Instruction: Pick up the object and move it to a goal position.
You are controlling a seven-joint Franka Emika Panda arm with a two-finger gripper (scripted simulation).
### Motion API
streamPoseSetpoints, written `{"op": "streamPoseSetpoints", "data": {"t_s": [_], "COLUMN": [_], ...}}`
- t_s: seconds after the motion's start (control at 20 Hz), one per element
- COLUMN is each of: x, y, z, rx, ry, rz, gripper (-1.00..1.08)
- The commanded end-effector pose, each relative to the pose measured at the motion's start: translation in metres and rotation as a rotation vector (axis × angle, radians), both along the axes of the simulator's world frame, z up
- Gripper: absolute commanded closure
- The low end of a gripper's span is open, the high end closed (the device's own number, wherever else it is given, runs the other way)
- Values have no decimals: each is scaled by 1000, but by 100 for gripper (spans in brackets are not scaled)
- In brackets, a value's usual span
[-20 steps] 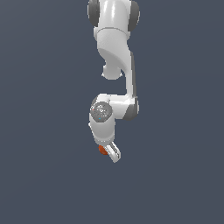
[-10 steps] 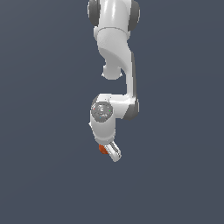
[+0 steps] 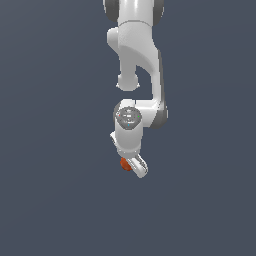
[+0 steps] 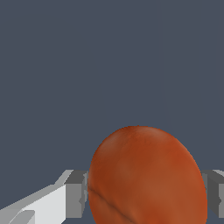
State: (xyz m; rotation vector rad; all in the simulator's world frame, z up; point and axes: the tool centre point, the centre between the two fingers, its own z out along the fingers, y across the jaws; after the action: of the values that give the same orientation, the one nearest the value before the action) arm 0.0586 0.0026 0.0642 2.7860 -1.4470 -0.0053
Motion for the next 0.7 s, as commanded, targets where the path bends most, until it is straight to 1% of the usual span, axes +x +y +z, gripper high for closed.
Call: {"op": "streamPoseSetpoints", "data": {"t_s": [0.0,0.65], "x": [-8,-74], "y": [17,135], "z": [10,73], "rx": [1,1], "ry": [-3,-4], "rz": [1,2], "gripper": [108,108]}}
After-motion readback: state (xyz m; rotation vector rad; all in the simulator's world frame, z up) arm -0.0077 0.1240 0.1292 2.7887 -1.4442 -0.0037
